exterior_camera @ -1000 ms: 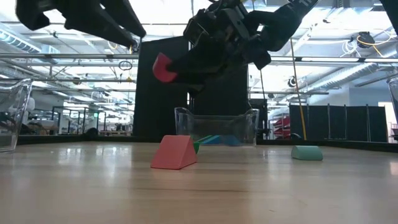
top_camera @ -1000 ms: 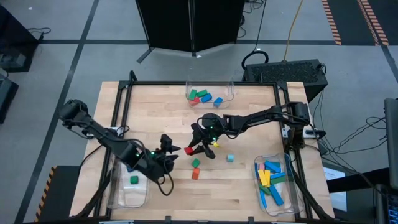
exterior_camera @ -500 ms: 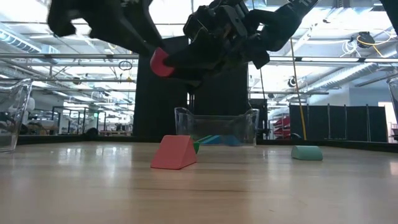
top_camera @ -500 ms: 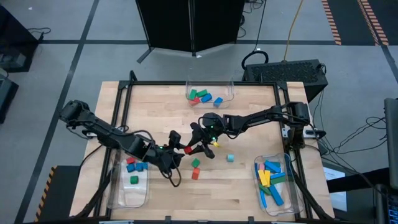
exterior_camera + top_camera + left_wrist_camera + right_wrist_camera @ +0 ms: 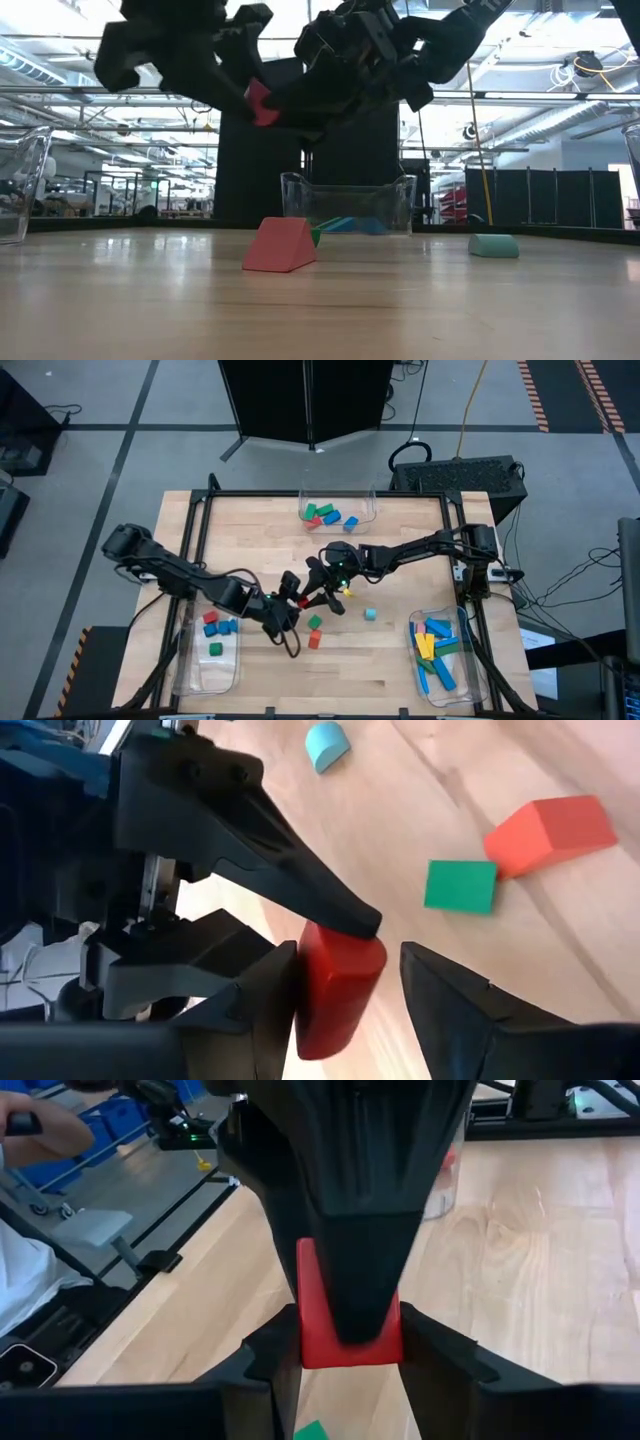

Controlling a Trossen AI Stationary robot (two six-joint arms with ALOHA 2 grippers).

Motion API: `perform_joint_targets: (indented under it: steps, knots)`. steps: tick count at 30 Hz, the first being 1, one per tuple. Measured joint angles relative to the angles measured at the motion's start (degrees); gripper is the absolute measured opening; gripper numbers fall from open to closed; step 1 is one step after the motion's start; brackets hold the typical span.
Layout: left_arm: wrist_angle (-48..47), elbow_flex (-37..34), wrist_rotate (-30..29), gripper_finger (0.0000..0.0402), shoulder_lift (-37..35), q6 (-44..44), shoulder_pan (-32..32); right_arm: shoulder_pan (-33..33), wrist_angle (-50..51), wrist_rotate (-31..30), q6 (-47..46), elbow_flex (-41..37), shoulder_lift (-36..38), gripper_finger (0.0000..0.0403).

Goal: Sort blocks by size
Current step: Put the red half circle block into the bottom left transparent bin

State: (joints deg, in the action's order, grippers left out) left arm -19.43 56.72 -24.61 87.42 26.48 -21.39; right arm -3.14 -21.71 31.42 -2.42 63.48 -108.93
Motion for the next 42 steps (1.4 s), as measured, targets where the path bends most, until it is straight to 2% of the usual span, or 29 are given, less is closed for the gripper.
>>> perform_joint_targets:
  steps: [11,16,23,31,36,42]
  knots:
    - [1.4,0.1,-1.4,0.0091,0.9,3.9,0.4,0.0,0.3,0.8,-0.2,0.0,0.0,0.0136]
    - [1.4,0.1,-1.6,0.0087,0.9,3.5,0.3,-0.1,0.2,0.7,0.6,0.0,0.0,0.0137]
    - [-0.1,0.0,-5.7,0.0088,-0.2,2.6,-1.4,-0.2,0.5,-0.6,4.0,0.2,0.1,0.0138]
    - [-8.6,0.1,-5.9,0.0088,-6.0,-9.1,-3.1,-0.8,7.6,-8.7,7.3,-0.1,-0.1,0.0173]
    - [-17.3,-0.1,-5.5,0.0088,-8.8,-17.7,-4.9,-0.5,11.5,-9.6,7.8,0.2,0.3,0.0179]
    - [-25.3,0.0,-0.3,0.0088,-11.6,-28.0,-8.3,0.0,19.7,-10.7,10.4,0.0,0.0,0.0179]
